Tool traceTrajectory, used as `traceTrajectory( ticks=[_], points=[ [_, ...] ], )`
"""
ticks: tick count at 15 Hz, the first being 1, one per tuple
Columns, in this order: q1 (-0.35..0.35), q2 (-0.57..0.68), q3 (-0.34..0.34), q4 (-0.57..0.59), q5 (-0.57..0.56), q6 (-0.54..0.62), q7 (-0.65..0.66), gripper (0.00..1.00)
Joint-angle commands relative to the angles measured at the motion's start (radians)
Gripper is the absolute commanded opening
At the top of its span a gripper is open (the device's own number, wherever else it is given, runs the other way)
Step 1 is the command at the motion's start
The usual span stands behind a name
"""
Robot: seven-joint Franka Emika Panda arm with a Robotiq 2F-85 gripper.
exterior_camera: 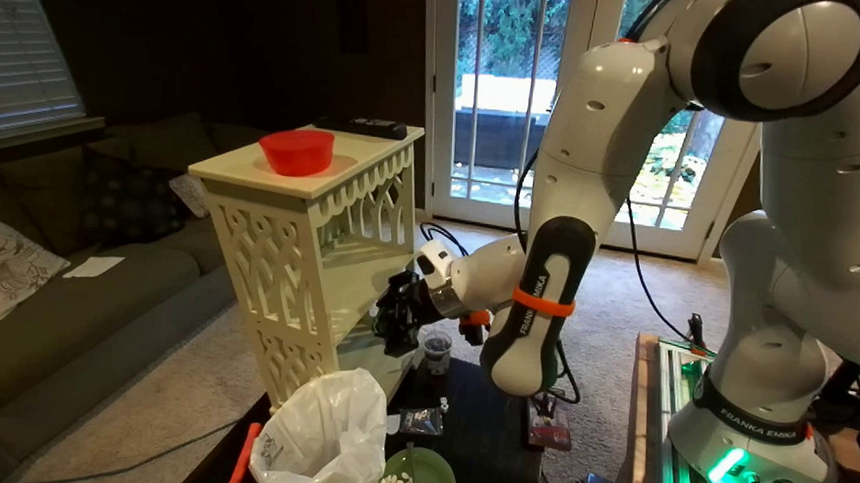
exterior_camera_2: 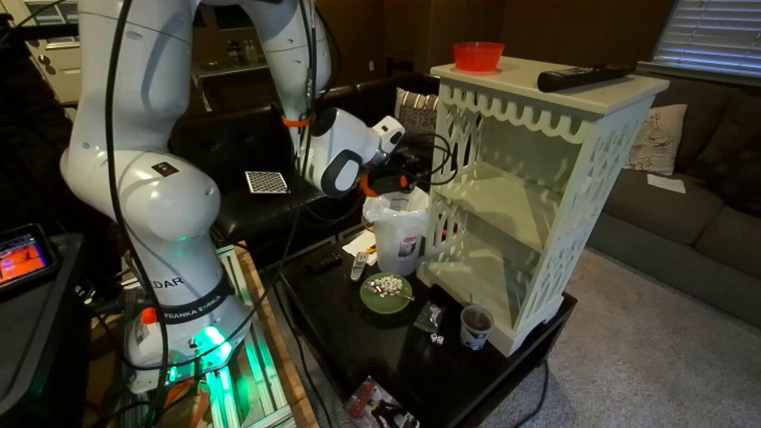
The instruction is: Put the toy car on the topmost cupboard shelf
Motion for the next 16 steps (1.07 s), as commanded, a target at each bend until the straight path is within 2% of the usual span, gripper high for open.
traceTrajectory(
  ticks=[1,3,7,8,9,10,11,12,16],
  points=[
    [-0.116,-0.08,0.031,0.023,0.01,0.052,-0.001,0.42],
    [-0.164,-0.088,0.02,0.061,0.059,0.067,-0.027,0.42],
    [-0.299,-0.059,0.041,0.174,-0.049,-0.017,0.041,0.42],
    [-0.3,-0.043,0.034,0.2,-0.014,-0.036,0.019,0.42],
    [-0.293,-0.07,0.04,0.142,-0.015,0.0,0.005,0.42],
    [-0.302,-0.067,0.037,0.155,-0.015,-0.011,0.004,0.67],
    [-0.306,-0.067,0.038,0.155,-0.015,-0.011,0.004,0.67],
    [-0.306,-0.065,0.04,0.153,-0.016,-0.01,0.005,0.42],
    [-0.371,0.093,0.101,0.299,-0.165,0.083,0.133,0.42]
  ],
)
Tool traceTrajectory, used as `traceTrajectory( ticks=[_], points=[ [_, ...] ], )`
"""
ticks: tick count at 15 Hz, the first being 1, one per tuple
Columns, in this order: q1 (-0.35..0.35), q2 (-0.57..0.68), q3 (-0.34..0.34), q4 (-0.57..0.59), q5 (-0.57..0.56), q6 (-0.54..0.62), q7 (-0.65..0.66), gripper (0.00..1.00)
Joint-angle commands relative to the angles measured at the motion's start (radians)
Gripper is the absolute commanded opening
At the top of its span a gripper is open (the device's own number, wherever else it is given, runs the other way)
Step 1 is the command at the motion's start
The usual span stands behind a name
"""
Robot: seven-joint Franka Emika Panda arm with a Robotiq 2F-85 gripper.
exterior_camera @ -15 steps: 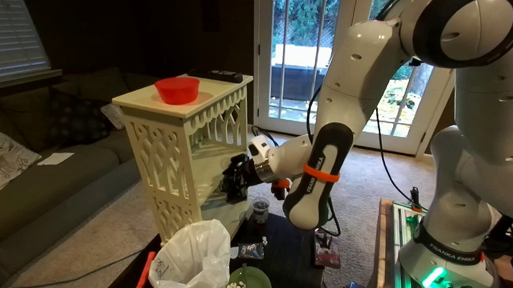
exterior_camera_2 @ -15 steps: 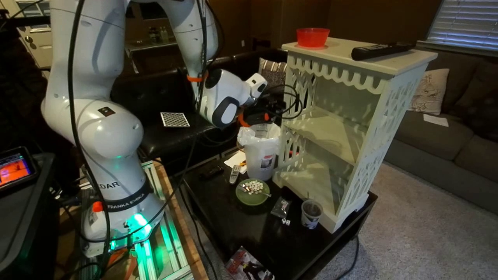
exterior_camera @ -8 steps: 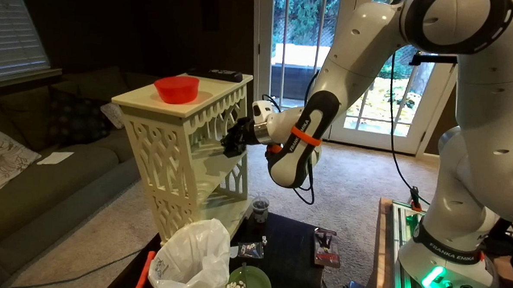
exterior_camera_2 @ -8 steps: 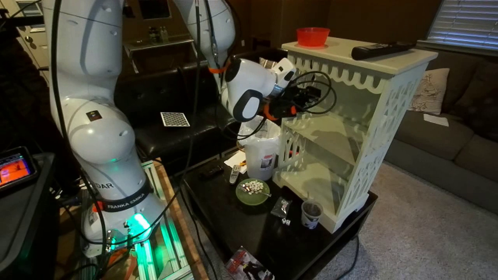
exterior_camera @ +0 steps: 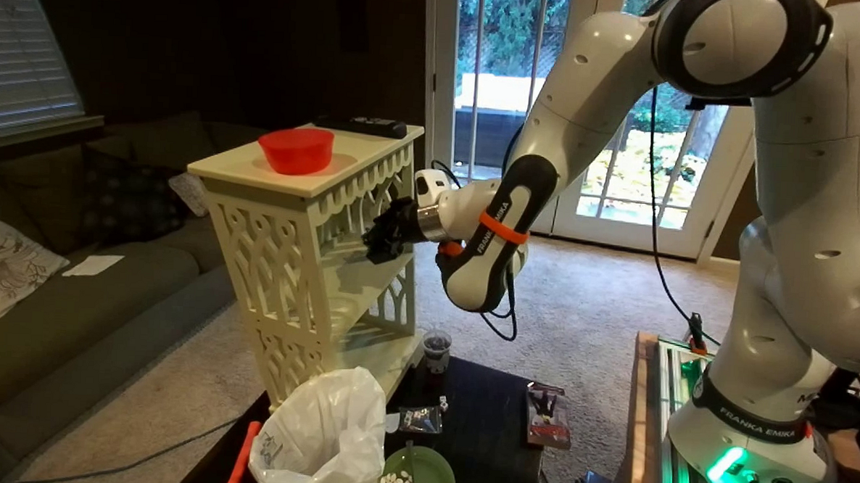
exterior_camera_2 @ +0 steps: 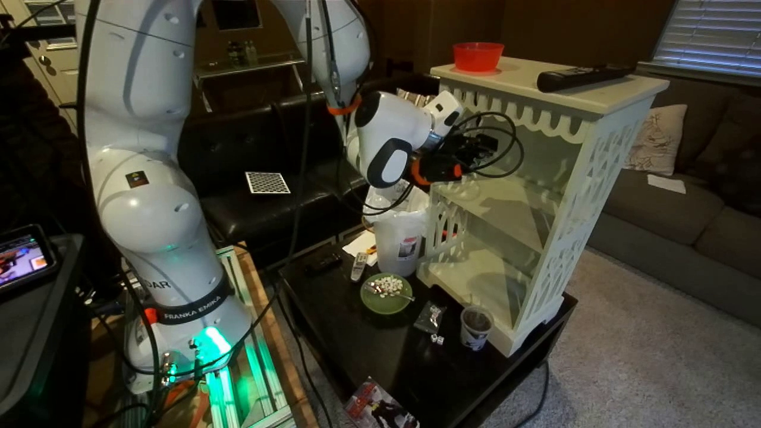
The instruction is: Put the toy car on the topmost cupboard shelf
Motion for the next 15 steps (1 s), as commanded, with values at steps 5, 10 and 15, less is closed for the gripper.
traceTrajectory(
  ticks=[5,10,15],
  points=[
    [-0.114,0.261,0.065,0.254,-0.149,0.115,0.169,0.42],
    [-0.114,0.396,0.055,0.409,-0.115,0.145,0.175,0.42],
    [-0.091,0.519,0.034,0.565,-0.062,0.14,0.151,0.42]
  ],
)
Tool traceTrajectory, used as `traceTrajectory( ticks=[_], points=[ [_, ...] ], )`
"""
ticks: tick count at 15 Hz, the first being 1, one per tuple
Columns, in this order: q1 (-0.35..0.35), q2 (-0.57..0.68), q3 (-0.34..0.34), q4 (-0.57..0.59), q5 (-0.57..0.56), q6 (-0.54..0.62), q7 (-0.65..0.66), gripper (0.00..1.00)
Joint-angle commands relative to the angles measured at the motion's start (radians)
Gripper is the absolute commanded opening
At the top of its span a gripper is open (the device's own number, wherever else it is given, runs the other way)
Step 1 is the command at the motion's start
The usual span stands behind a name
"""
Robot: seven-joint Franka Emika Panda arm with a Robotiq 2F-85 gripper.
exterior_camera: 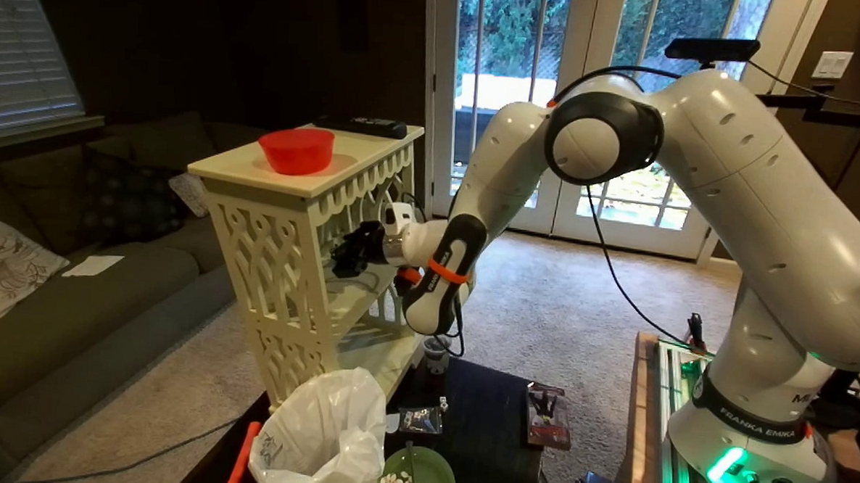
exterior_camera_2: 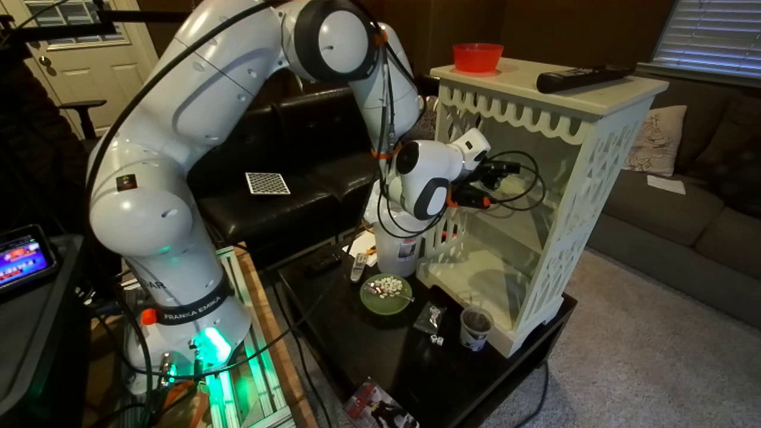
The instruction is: Put the toy car on the topmost cupboard shelf
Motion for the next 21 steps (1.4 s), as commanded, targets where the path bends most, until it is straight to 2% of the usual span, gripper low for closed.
traceTrajectory(
  ticks=[1,6,13,14,17,21],
  points=[
    [0.023,0.113,-0.018,0.152,0.06,0.026,-0.012,0.42],
    [0.046,0.2,-0.033,0.273,0.127,0.018,-0.028,0.42],
    [0.074,0.275,-0.048,0.383,0.188,0.015,-0.043,0.42],
    [0.077,0.279,-0.05,0.392,0.197,0.009,-0.044,0.92],
    [0.078,0.278,-0.054,0.397,0.202,-0.001,-0.047,1.0],
    [0.075,0.213,-0.053,0.329,0.179,0.012,-0.036,1.0]
  ],
)
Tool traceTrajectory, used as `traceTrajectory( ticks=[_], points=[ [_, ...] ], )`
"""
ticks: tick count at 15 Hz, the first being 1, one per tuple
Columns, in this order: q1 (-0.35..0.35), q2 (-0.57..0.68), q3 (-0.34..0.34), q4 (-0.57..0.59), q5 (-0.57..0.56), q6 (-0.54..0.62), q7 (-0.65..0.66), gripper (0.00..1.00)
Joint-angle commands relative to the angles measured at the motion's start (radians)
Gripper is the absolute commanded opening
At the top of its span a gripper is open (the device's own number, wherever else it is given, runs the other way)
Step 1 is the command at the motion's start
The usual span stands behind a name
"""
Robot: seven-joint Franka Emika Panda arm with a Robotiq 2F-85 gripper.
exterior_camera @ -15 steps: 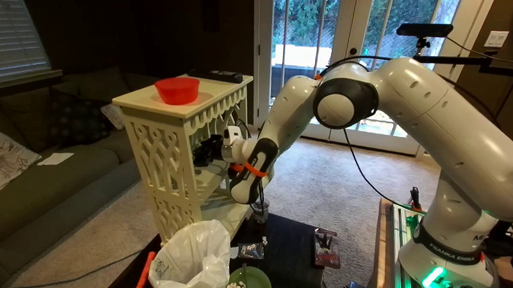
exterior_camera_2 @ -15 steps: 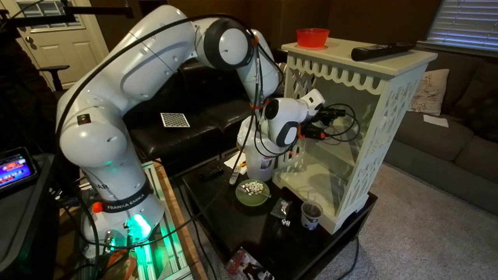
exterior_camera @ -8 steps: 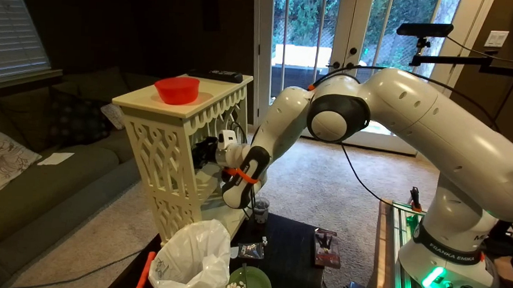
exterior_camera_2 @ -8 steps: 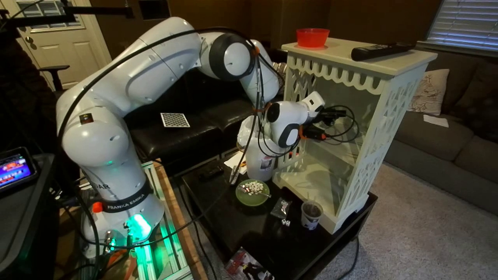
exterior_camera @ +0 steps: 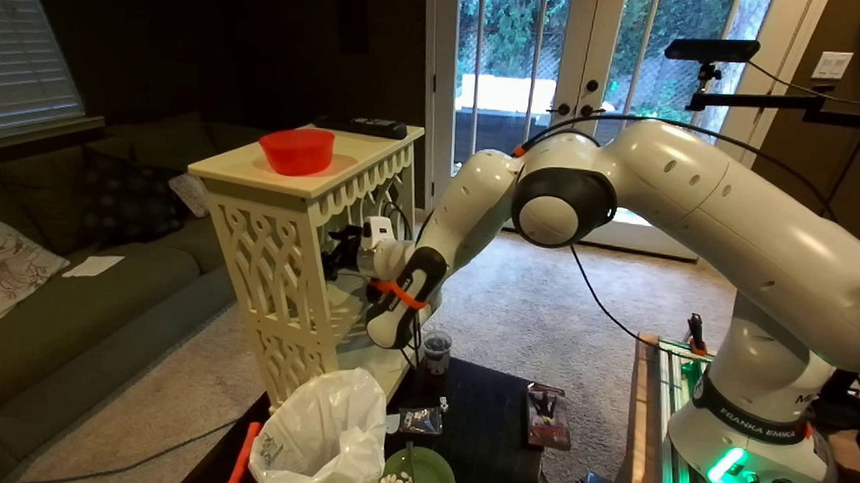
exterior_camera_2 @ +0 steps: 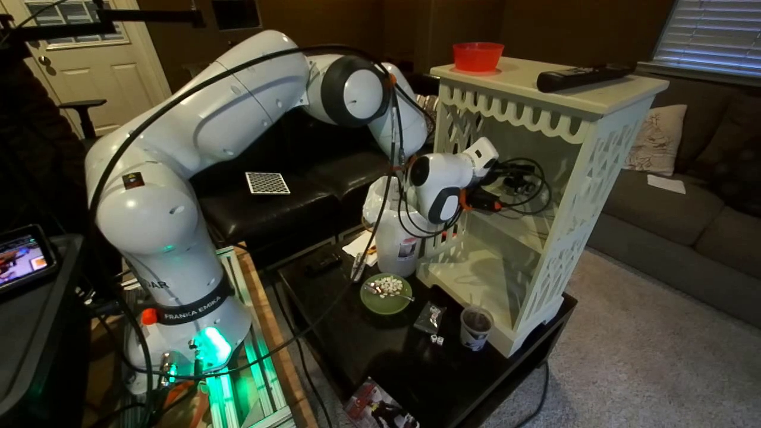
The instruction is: Put the toy car on the topmost cupboard shelf
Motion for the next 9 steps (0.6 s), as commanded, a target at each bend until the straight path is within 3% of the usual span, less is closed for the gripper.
traceTrajectory(
  ticks=[1,4,9],
  points=[
    [0.006,-0.07,-0.004,-0.065,-0.012,0.009,0.001,1.0],
    [-0.013,-0.201,0.011,-0.232,-0.107,0.049,0.04,1.0],
    [-0.005,-0.372,-0.036,-0.451,-0.131,-0.112,-0.033,1.0]
  ],
)
